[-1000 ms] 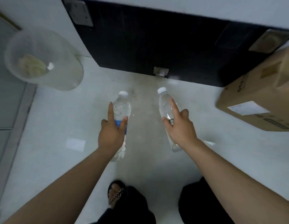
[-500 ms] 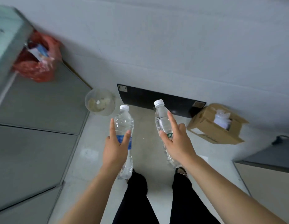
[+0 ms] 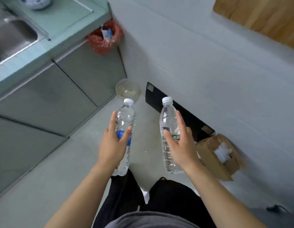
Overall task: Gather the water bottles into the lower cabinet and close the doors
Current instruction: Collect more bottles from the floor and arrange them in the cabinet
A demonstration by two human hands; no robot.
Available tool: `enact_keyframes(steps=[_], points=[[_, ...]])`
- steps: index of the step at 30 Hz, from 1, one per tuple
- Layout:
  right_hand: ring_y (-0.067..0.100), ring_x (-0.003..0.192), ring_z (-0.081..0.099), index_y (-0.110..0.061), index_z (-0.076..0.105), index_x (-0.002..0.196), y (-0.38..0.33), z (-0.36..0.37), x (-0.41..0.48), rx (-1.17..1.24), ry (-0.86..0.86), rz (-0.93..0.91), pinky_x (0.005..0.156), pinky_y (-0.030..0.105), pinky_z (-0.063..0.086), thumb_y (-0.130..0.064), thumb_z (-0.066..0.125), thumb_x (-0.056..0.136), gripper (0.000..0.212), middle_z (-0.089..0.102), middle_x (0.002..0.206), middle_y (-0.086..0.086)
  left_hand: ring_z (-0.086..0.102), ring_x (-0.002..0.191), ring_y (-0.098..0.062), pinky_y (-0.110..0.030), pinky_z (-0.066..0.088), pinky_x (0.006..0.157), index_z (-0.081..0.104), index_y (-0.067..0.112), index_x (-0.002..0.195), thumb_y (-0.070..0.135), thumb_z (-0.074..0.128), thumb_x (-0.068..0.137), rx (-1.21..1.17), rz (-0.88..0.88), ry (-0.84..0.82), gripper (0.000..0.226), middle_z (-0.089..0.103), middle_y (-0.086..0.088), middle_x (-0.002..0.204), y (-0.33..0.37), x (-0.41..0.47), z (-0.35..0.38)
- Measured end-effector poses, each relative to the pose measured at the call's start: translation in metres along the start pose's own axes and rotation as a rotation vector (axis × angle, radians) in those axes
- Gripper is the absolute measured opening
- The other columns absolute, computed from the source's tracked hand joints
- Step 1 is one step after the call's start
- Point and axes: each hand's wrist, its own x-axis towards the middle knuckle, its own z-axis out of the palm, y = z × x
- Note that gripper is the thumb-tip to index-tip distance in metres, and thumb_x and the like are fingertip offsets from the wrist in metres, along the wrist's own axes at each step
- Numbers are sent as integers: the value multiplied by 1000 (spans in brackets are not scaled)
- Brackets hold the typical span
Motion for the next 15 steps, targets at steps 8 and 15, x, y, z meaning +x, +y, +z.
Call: enact_keyframes(steps=[8, 15], points=[[-7, 91, 38, -42, 10, 145, -39, 52, -38, -136, -380, -231, 84, 5, 29, -36, 48, 93, 65, 37, 131, -5, 53, 71, -23, -34, 43, 66, 9, 53, 140, 55, 52, 83, -115, -195, 345, 71, 58, -7, 81, -63, -87, -49], [5, 111, 37, -49, 12, 142, -76, 136, -115, -207, -668, -393, 95, 25, 27, -38, 51, 91, 66, 35, 134, -4, 56, 78, -29, -33, 41, 65, 8, 52, 141, 59, 48, 84, -83, -436, 587, 70, 56, -7, 89, -130, -196, -119]])
